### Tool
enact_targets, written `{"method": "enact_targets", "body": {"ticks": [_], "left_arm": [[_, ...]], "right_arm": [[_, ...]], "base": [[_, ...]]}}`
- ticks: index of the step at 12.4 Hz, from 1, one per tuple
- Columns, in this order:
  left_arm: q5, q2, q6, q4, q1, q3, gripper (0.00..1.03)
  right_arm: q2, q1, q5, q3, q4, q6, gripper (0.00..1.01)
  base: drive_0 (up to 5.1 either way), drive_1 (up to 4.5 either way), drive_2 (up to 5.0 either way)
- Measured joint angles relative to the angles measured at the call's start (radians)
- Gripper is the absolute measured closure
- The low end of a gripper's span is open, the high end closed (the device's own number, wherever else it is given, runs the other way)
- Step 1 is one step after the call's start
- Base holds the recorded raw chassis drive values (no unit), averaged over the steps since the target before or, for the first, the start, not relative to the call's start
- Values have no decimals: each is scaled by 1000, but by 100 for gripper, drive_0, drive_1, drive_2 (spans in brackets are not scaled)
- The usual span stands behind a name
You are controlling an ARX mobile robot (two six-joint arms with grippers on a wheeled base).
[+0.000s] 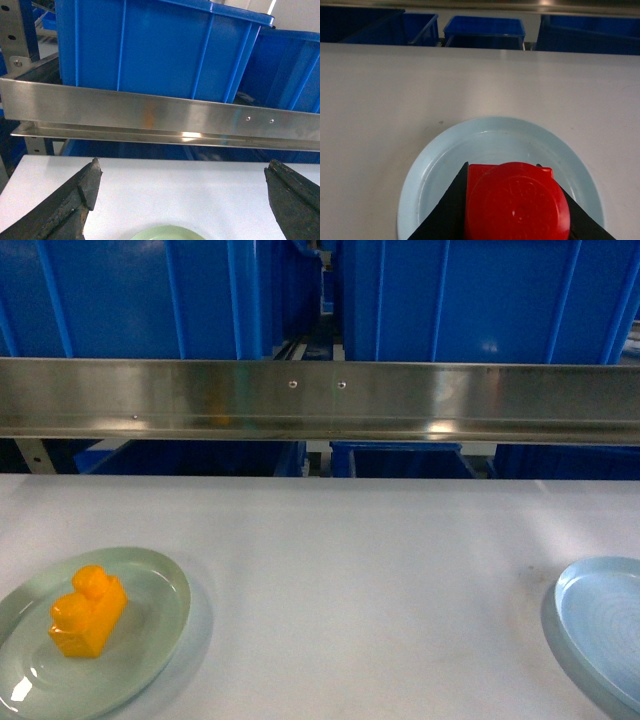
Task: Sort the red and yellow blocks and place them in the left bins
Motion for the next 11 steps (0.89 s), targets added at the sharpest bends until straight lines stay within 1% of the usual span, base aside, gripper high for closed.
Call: {"method": "enact_targets", "body": {"ticks": [2, 3, 4, 5, 6, 7, 9, 11], "left_arm": [[0, 0, 0, 0, 0, 0, 5], [0, 0, 0, 0, 0, 0, 5], [0, 0, 0, 0, 0, 0, 5], [0, 0, 0, 0, 0, 0, 5], [0, 0, 0, -1, 0, 0, 5], [0, 0, 0, 0, 0, 0, 5], [3, 2, 0, 0, -4, 0, 5], [-36, 88, 10, -2, -52, 3, 5]], "right_arm": [[-185, -44, -25, -93, -47, 5, 73], [-354, -75, -47, -153, -138, 22, 73], [-517, -80, -55, -193, -251, 34, 74], [-748, -69, -69, -220, -425, 37, 74], [-902, -52, -42, -233, -537, 33, 74], [-1007, -49, -32, -241, -599, 31, 74], [-1044, -50, -25, -242, -603, 26, 74], [-1038, -50, -22, -243, -607, 26, 74]], "base": [[0, 0, 0], [0, 0, 0], [0, 0, 0], [0, 0, 0], [0, 0, 0], [0, 0, 0], [0, 0, 0], [0, 0, 0]]}}
